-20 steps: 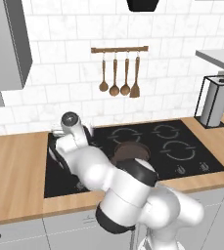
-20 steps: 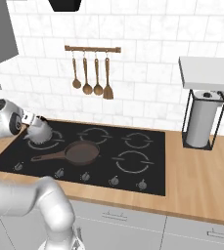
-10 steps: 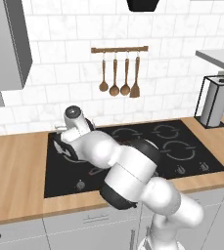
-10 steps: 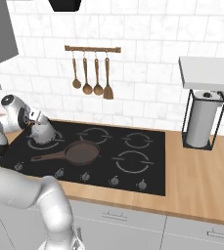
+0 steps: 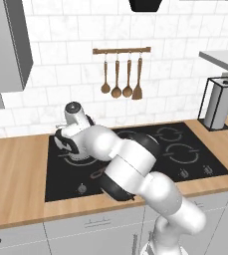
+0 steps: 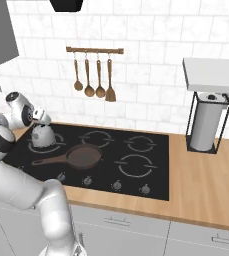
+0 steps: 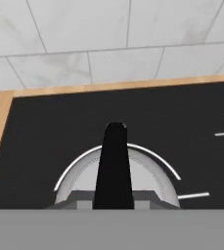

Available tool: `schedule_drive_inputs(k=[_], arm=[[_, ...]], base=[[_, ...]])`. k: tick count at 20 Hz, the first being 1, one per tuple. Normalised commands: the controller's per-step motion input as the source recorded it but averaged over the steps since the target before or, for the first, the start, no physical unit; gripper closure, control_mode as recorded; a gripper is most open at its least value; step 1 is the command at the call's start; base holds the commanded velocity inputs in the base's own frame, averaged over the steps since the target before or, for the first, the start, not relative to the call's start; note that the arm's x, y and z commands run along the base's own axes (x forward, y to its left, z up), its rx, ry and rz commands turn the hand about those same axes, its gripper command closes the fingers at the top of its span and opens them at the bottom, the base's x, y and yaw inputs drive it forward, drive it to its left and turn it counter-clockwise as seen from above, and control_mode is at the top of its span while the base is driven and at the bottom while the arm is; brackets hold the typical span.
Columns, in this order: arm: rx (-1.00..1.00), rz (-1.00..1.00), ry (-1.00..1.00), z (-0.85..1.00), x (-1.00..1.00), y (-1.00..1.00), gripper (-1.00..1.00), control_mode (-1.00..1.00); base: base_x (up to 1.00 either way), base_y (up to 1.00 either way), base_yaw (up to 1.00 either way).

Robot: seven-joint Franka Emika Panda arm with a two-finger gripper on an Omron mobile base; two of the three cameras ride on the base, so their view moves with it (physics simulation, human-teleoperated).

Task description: Pick the kettle from the counter and place it on a stove burner. Then turn the burner on.

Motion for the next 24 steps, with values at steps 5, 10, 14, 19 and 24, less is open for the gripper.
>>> schedule_drive_inputs(k=[5, 10, 14, 19, 24], arm=[[0.00, 0.00, 0.00, 0.00, 0.00, 0.00, -1.00, -1.00], [0.00, 0.00, 0.00, 0.24, -0.02, 0.00, -1.00, -1.00], [0.00, 0.02, -0.03, 0.38, -0.66, 0.17, -1.00, -1.00], [-0.02, 0.05, 0.00, -0.06, -1.00, 0.36, -1.00, -1.00], [-0.04, 0.07, 0.02, -0.61, -1.00, 0.18, -1.00, -1.00]], base=[[0.00, 0.00, 0.00], [0.00, 0.00, 0.00], [0.00, 0.00, 0.00], [0.00, 0.00, 0.00], [0.00, 0.00, 0.00]])
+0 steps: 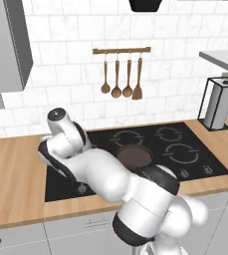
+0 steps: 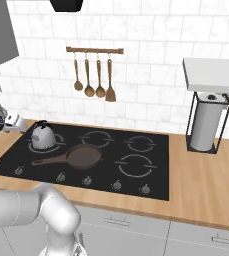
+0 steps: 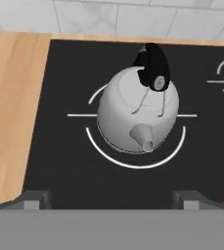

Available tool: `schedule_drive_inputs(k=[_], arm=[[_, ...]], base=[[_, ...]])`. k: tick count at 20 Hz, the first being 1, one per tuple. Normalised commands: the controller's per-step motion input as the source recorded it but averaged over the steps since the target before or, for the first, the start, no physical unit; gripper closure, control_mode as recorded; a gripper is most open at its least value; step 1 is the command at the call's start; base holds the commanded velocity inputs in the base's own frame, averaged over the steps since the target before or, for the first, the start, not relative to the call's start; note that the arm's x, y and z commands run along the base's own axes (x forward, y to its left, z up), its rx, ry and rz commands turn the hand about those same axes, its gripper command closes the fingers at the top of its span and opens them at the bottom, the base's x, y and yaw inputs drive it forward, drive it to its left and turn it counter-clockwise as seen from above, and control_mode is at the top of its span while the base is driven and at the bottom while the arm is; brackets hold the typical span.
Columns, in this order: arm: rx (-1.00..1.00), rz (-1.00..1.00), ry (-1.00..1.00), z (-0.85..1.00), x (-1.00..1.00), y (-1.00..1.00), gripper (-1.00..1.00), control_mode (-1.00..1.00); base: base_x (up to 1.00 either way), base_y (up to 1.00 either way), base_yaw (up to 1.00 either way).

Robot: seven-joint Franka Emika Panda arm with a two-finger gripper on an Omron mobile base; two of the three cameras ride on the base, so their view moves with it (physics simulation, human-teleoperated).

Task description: Pick the kettle from the counter and place it on a stove burner. Then turn the burner on.

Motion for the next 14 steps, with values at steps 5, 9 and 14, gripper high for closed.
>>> schedule_drive_inputs(k=[5, 9, 14], arm=[[-0.06, 0.04, 0.24, -1.00, -0.89, 0.01, -1.00, -1.00], [0.00, 0.00, 0.17, -0.71, -0.37, 0.00, -1.00, -1.00], [0.00, 0.00, 0.01, -0.07, 0.00, 0.00, -1.00, -1.00]], base=[[0.00, 0.00, 0.00], [0.00, 0.00, 0.00], [0.00, 0.00, 0.00]])
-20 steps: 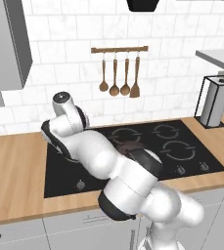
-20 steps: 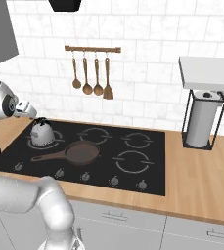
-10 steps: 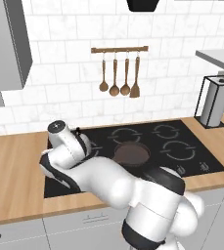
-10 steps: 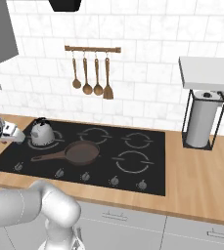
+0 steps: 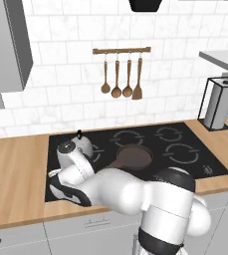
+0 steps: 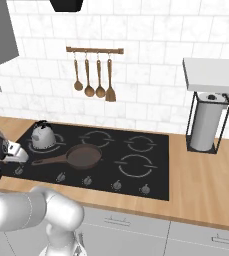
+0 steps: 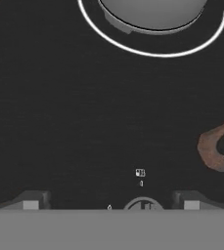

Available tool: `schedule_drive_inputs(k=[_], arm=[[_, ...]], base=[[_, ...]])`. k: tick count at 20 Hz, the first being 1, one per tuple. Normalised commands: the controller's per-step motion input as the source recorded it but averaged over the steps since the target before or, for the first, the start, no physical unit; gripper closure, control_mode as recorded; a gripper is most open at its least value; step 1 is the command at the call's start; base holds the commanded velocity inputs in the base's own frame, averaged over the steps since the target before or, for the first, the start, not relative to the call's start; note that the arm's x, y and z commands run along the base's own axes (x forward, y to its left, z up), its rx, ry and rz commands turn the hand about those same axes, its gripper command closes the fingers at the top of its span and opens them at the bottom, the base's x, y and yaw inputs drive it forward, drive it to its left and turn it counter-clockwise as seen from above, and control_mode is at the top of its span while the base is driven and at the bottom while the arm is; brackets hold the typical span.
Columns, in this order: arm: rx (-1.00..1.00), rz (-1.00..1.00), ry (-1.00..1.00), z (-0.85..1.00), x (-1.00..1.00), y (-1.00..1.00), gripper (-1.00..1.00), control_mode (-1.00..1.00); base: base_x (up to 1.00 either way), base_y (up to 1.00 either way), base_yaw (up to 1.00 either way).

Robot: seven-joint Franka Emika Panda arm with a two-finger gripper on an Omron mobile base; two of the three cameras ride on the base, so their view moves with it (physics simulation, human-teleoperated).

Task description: Pick the kettle from the counter and place it on a stove burner. Then turn the burner on.

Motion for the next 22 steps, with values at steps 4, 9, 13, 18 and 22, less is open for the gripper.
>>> schedule_drive_inputs(k=[4, 9, 13, 18, 22], arm=[[0.00, -0.09, 0.03, -0.11, -0.44, -0.36, -1.00, -1.00], [0.00, -0.05, 0.01, 0.00, -0.12, -0.11, -1.00, -1.00], [0.00, -0.03, 0.00, -0.16, 0.06, 0.00, -1.00, -1.00], [0.00, -0.03, 0.00, -0.19, 0.00, 0.00, -1.00, -1.00], [0.00, -0.04, 0.00, -0.06, 0.13, 0.00, -1.00, -1.00]], base=[[0.00, 0.00, 0.00], [0.00, 0.00, 0.00], [0.00, 0.00, 0.00], [0.00, 0.00, 0.00], [0.00, 0.00, 0.00]])
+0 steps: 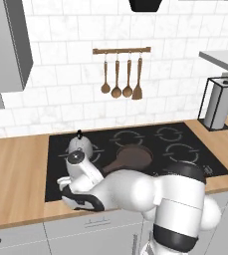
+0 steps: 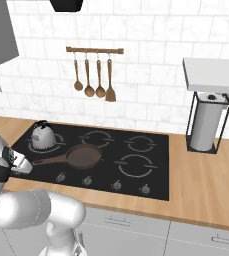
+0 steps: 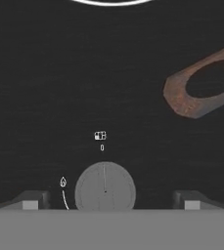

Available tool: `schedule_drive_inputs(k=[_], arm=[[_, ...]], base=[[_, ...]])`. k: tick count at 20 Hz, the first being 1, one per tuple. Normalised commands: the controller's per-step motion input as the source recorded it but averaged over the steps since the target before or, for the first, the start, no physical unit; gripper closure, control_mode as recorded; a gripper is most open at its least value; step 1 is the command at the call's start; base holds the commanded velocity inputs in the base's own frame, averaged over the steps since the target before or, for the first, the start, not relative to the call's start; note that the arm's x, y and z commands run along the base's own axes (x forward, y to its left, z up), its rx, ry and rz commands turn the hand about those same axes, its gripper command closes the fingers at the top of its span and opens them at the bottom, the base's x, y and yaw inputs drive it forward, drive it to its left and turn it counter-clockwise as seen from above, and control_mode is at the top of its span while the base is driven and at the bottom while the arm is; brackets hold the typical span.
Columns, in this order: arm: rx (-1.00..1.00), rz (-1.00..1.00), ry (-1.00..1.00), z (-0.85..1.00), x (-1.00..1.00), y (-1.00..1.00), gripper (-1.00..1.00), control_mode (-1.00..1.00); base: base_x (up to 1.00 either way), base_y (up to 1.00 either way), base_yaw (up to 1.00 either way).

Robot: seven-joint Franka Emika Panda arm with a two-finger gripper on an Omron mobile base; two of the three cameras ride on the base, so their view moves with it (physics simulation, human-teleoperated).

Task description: Pick the kettle from the counter and place it on a stove burner. Then turn the burner on.

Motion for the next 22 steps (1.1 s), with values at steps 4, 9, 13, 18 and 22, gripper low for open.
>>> schedule_drive_inputs(k=[4, 9, 13, 18, 22], arm=[[0.00, -0.05, 0.00, -0.01, 0.42, 0.00, -1.00, -1.00], [0.00, 0.00, 0.00, 0.00, 0.06, 0.00, -1.00, -1.00], [0.00, 0.00, 0.00, 0.00, 0.00, 0.00, 1.00, -1.00], [0.00, 0.00, 0.00, 0.00, -0.02, 0.00, 1.00, -1.00], [0.00, 0.00, 0.00, 0.00, -0.31, 0.00, 1.00, -1.00]], base=[[0.00, 0.00, 0.00], [0.00, 0.00, 0.00], [0.00, 0.00, 0.00], [0.00, 0.00, 0.00], [0.00, 0.00, 0.00]])
